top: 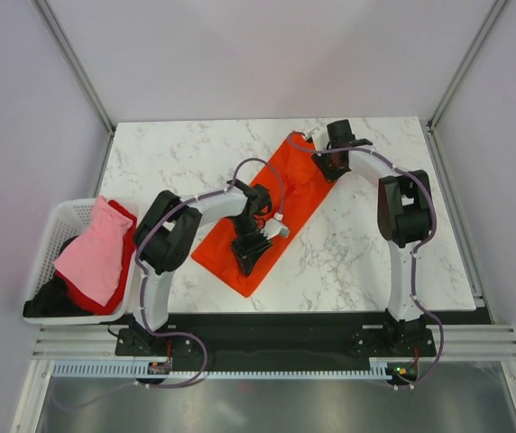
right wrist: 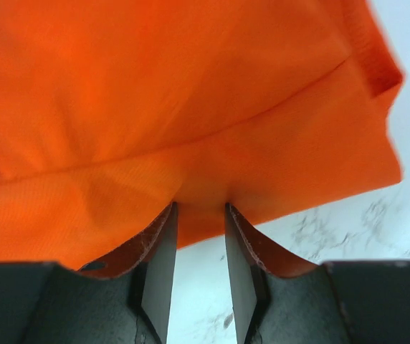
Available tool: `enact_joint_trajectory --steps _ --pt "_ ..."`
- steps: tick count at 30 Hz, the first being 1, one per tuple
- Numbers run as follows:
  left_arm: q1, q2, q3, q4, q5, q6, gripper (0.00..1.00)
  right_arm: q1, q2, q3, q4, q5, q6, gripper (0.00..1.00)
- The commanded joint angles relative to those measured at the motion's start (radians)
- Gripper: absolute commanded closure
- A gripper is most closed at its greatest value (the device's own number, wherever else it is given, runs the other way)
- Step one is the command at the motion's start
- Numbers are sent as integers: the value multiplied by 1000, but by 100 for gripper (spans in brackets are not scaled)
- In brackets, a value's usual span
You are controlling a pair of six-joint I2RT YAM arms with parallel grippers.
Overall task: Fold and stack the t-shirts
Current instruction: Fold the tshirt
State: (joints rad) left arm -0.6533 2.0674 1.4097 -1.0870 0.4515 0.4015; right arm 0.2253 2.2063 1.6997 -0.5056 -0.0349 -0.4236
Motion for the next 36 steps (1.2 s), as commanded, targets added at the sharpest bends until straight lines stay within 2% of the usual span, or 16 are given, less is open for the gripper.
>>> enact_joint_trajectory --steps 1,5,8,16,24,27,29,31,33,35,36 --pt "-71 25 -18 87 12 -15 68 -1 84 96 -28 -20 16 59" --pt "-129 81 37 84 29 -18 68 9 164 254 -65 -42 22 59" --pt "-181 131 145 61 27 -18 68 22 222 362 -82 -48 19 59" --pt "-235 256 397 -37 53 -23 67 49 372 616 -73 -71 29 58" --pt "-261 298 583 -67 27 -13 65 72 388 702 -2 -128 65 51" --pt "-261 205 615 -76 23 -13 65 72 319 709 7 -105 104 50" --pt "-259 67 636 -86 6 -13 62 60 250 684 13 -77 149 49" --pt "-258 -37 640 -85 -31 -9 60 34 117 611 22 -60 207 49" --pt "-247 -173 623 -76 -118 -27 45 14 -28 533 33 -82 314 49" --pt "-211 -246 563 -39 -202 -101 26 -12 -127 364 32 -149 383 48" --pt "-189 -295 542 -33 -203 -134 24 -18 -223 222 30 -178 422 48"
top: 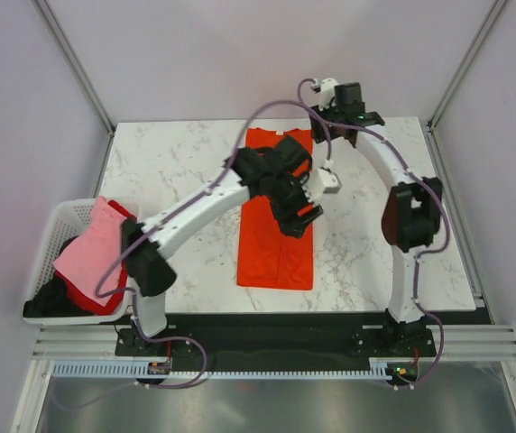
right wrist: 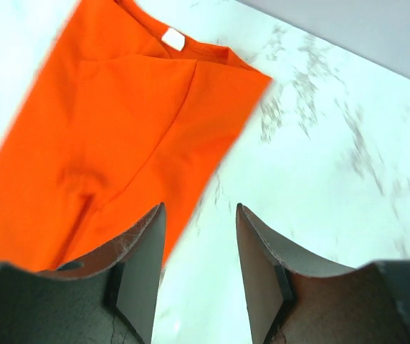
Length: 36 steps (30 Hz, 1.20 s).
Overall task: Fold and stack the t-shirts
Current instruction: Fold the tshirt
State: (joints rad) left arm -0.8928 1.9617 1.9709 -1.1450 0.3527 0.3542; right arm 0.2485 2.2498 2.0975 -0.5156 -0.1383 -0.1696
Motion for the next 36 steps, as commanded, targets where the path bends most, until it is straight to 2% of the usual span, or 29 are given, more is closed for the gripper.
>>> enact_joint_trajectory --steps 1,2,3,4,5,6,7,8,9,10,12,16,21,27,36 --pt "77 -211 -70 33 -92 -175 24 -43 -313 -247 37 -89 198 48" --pt "144 -228 -104 40 -54 -235 26 -44 -400 -320 31 -139 212 47" --pt "184 -262 -150 54 -26 -297 29 -46 -436 -464 26 -177 235 47" --pt "225 -279 -211 82 9 -417 32 -49 -470 -540 23 -226 248 48" --pt "303 -294 -339 131 96 -458 34 -49 -499 -612 22 -315 257 48" --pt "337 -311 -406 158 127 -493 34 -51 -544 -740 19 -364 271 48" --pt "365 -339 -528 184 141 -558 33 -51 -558 -795 8 -401 306 48" --pt "421 -352 -587 247 166 -592 32 -54 -568 -844 -7 -434 330 48" --pt "445 -365 -642 280 178 -622 32 -52 -591 -941 -8 -514 356 47" --pt "480 -389 -740 310 192 -671 32 -51 -604 -986 -4 -546 392 47" --pt "502 -396 -812 373 190 -707 32 -42 -650 -1098 17 -589 410 45" --pt "531 -389 -964 447 229 -813 33 -14 -688 -1208 -3 -619 432 45" --pt "531 -367 -1046 524 291 -877 32 38 -700 -1327 -14 -607 479 45" --pt "531 -308 -1092 534 296 -909 36 72 -677 -1409 -20 -578 561 46" --pt "505 -222 -1084 530 283 -928 47 103 -564 -1366 22 -552 613 48"
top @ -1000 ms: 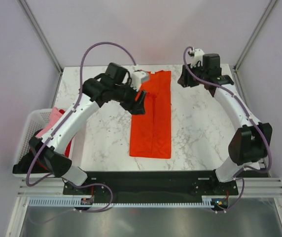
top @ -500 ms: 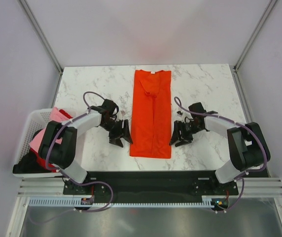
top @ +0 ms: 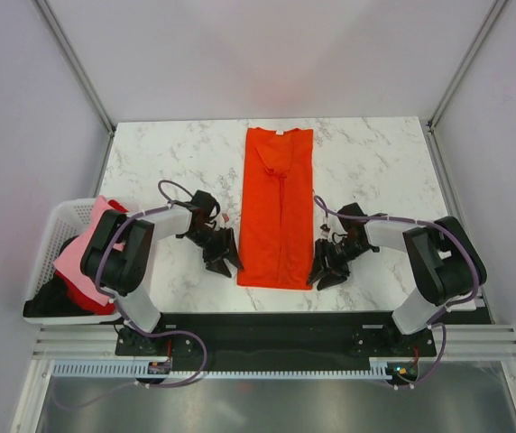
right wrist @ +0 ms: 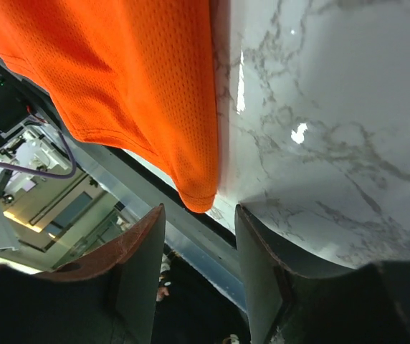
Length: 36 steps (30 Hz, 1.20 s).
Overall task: Fold and stack the t-shirts
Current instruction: Fold the tshirt
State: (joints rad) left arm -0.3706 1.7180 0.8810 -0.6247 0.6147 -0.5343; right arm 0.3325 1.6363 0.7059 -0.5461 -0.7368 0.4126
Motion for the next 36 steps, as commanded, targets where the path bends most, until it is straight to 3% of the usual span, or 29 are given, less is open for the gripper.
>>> enact_joint_trajectory --steps 1,12,21,22,23,25,26,28,36 --pt "-19 26 6 10 4 -41 48 22 50 30 52 45 31 48" --pt "-36 71 19 5 14 -38 57 33 83 46 41 62 35 56" --pt "-39 71 21 2 31 -23 86 31 86 35 77 79 49 70" --pt "-39 68 21 0 31 -23 96 33 88 37 84 79 51 72" --pt "-39 63 24 2 33 -21 98 31 88 38 87 77 49 76" --pt "-39 52 30 3 33 -18 98 33 83 44 90 68 46 84" --pt "-39 48 33 3 34 -15 98 31 79 56 89 63 40 93" --pt "-37 35 52 3 36 -4 98 31 53 76 77 54 31 99" --pt "-11 -57 189 -21 -12 53 98 -16 -55 234 6 33 -17 100"
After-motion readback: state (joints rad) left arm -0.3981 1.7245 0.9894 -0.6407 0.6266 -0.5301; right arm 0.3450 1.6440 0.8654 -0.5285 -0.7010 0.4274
